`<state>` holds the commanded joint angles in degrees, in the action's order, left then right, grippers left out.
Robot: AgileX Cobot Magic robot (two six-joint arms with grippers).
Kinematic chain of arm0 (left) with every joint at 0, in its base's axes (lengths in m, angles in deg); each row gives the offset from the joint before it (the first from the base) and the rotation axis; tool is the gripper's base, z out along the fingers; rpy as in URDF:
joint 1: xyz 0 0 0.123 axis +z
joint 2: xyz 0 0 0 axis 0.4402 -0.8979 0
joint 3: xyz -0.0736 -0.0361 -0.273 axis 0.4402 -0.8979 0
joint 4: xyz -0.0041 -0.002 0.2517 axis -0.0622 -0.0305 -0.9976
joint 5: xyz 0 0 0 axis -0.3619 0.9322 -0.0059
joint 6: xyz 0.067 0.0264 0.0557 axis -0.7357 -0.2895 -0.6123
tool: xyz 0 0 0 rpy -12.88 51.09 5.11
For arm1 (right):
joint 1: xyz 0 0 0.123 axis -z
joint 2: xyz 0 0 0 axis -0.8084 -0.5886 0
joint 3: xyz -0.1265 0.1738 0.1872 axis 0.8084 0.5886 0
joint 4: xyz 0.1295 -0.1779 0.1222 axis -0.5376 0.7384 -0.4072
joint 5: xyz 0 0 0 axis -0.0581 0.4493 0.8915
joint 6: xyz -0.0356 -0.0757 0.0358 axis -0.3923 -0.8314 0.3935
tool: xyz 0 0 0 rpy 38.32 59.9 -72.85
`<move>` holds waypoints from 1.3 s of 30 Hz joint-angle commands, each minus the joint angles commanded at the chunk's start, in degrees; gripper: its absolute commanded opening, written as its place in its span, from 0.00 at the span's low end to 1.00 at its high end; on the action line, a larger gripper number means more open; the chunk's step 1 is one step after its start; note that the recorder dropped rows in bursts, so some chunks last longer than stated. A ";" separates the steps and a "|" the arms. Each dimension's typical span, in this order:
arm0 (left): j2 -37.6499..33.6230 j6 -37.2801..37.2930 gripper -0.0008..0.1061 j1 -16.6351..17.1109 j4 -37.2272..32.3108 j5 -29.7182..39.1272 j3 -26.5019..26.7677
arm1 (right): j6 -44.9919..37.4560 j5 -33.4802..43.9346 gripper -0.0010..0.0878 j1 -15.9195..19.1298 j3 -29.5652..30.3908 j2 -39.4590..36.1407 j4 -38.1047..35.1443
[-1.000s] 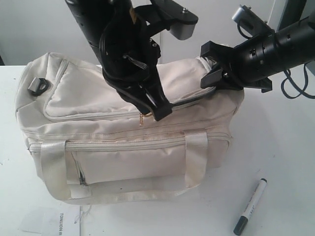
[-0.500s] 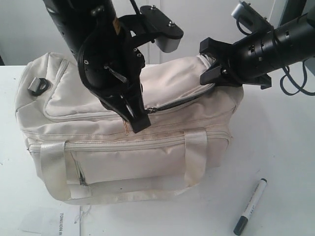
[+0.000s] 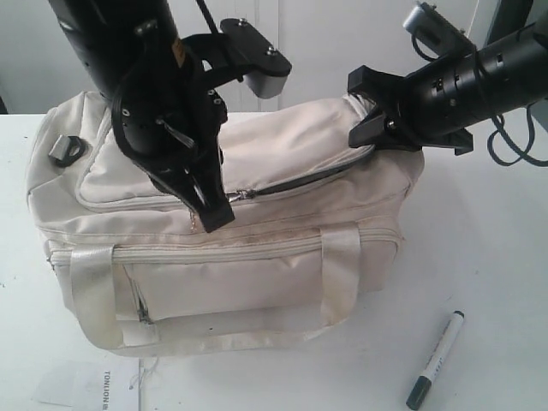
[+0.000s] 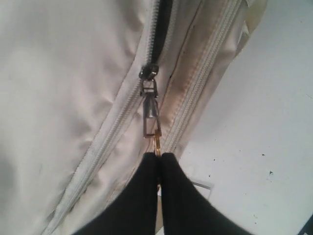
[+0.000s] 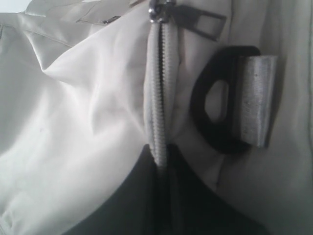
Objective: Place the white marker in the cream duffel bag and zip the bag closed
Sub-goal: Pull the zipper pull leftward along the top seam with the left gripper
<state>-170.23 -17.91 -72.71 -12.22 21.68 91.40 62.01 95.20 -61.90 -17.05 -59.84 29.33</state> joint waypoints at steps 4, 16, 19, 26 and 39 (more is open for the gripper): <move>1.23 -1.31 0.01 0.84 0.57 0.00 -0.03 | 0.00 0.00 0.01 0.00 0.00 0.00 0.00; 1.88 -2.75 0.01 0.84 -0.44 0.00 -0.03 | 0.00 0.21 0.01 0.00 0.00 0.00 0.12; 1.88 -2.75 0.01 1.51 -0.20 0.00 -0.14 | 0.00 0.21 0.01 0.00 0.00 0.00 0.12; 2.83 -2.90 0.01 4.73 0.98 0.00 -3.25 | 0.00 0.10 0.01 0.00 0.00 0.00 0.24; 5.03 -4.17 0.01 4.83 0.05 0.00 -4.71 | -1.42 0.21 0.01 0.00 0.00 0.00 0.24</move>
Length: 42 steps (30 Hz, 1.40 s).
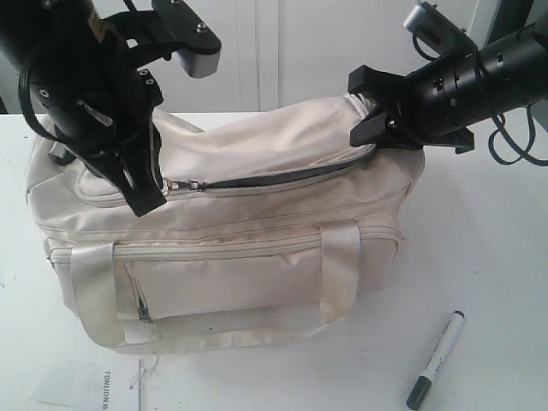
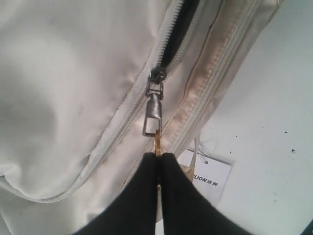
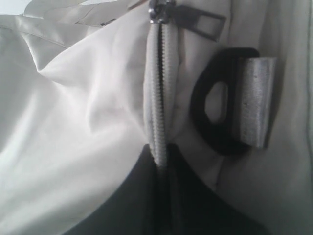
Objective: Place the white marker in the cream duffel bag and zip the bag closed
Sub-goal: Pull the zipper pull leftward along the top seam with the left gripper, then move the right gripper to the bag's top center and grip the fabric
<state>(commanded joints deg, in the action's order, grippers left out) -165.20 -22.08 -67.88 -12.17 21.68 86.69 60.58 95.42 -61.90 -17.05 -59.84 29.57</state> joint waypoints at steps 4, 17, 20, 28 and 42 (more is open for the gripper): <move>0.02 -0.12 0.01 0.00 -0.08 0.00 0.00 | -0.62 -0.43 0.12 0.00 0.00 0.33 0.09; 0.11 -0.42 0.01 0.00 -0.08 0.00 0.00 | -6.92 3.06 0.59 0.00 -0.86 7.17 0.09; 0.11 -0.42 0.01 0.00 -0.08 0.00 0.00 | -18.05 9.46 0.59 0.00 -0.86 10.41 -0.07; 0.11 2.54 0.01 0.00 -0.08 -0.95 0.00 | -50.03 27.21 0.60 -0.67 0.75 14.20 -1.19; 0.11 7.18 0.01 0.00 -0.08 -2.16 0.00 | -79.25 14.02 0.60 -12.63 4.16 11.60 -7.37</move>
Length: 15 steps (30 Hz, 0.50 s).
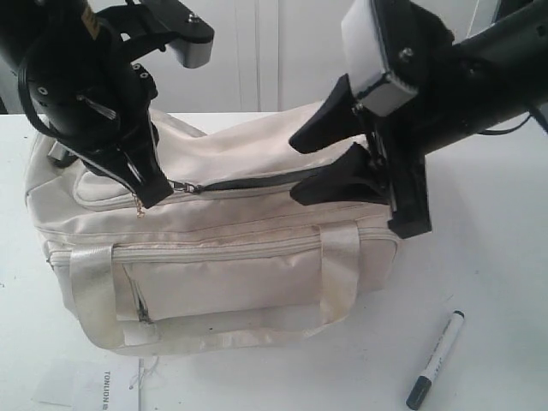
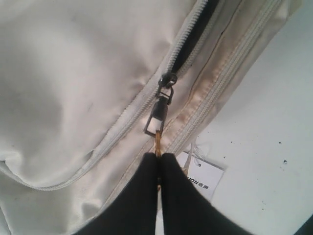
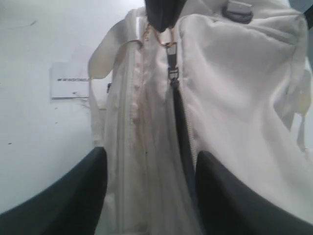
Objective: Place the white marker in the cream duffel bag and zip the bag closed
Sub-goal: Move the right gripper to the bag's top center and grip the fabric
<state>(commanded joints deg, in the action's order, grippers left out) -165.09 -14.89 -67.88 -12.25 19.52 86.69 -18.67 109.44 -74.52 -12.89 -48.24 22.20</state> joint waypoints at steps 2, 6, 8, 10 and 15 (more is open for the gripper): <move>0.00 0.00 0.01 0.00 0.00 -0.16 0.00 | -0.78 -2.38 0.60 -1.31 0.00 -0.92 -0.11; 0.00 0.00 0.01 0.00 0.00 0.04 0.00 | -0.78 -4.80 0.60 -2.79 0.00 -3.33 -0.11; 0.00 -0.11 0.01 0.00 0.00 0.04 0.00 | -0.78 -4.93 0.60 -2.91 0.00 -4.45 -0.33; 0.00 -0.63 0.01 0.00 0.00 0.04 0.00 | -0.81 -5.16 0.60 -3.04 0.00 -5.48 -0.85; 0.00 -0.97 0.01 0.00 0.00 0.04 0.00 | -2.64 -6.96 0.60 -3.90 0.00 -7.21 -4.30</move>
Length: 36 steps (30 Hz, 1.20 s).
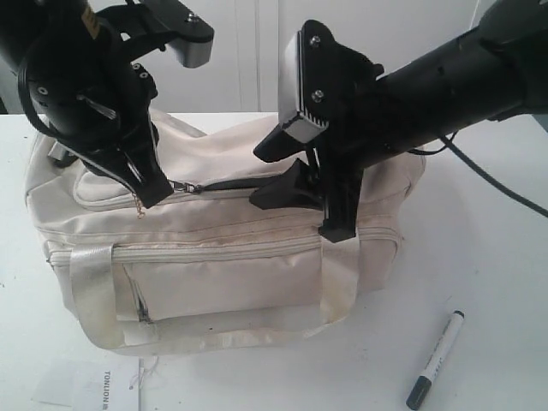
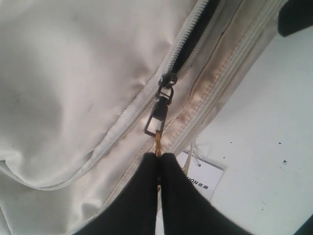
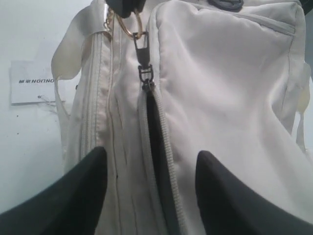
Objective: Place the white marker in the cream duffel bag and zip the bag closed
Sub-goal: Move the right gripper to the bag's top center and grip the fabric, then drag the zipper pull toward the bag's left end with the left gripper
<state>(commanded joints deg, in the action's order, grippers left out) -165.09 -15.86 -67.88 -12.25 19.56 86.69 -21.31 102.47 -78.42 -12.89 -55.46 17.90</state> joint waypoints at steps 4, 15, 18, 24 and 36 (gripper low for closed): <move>0.00 -0.12 0.01 0.00 0.00 0.00 0.00 | -2.56 -4.44 0.60 -2.22 0.00 -1.08 0.00; 0.00 -0.26 0.01 0.00 0.00 0.25 0.00 | -2.56 -9.92 0.60 -3.04 0.00 -3.68 0.23; 0.00 -0.26 0.01 0.00 0.00 0.25 0.00 | -2.56 -10.37 0.48 -3.04 0.00 -4.35 0.23; 0.00 -0.87 0.01 0.00 0.00 0.68 0.00 | -2.46 -11.88 0.01 -3.04 0.00 -4.47 2.78; 0.04 -1.64 0.01 0.00 -3.27 2.12 0.00 | -2.16 -11.68 0.01 -3.04 0.00 -4.47 3.06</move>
<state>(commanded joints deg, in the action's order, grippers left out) -165.05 -17.51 -67.88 -15.52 21.68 86.69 -23.47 90.80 -81.47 -12.89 -59.93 20.96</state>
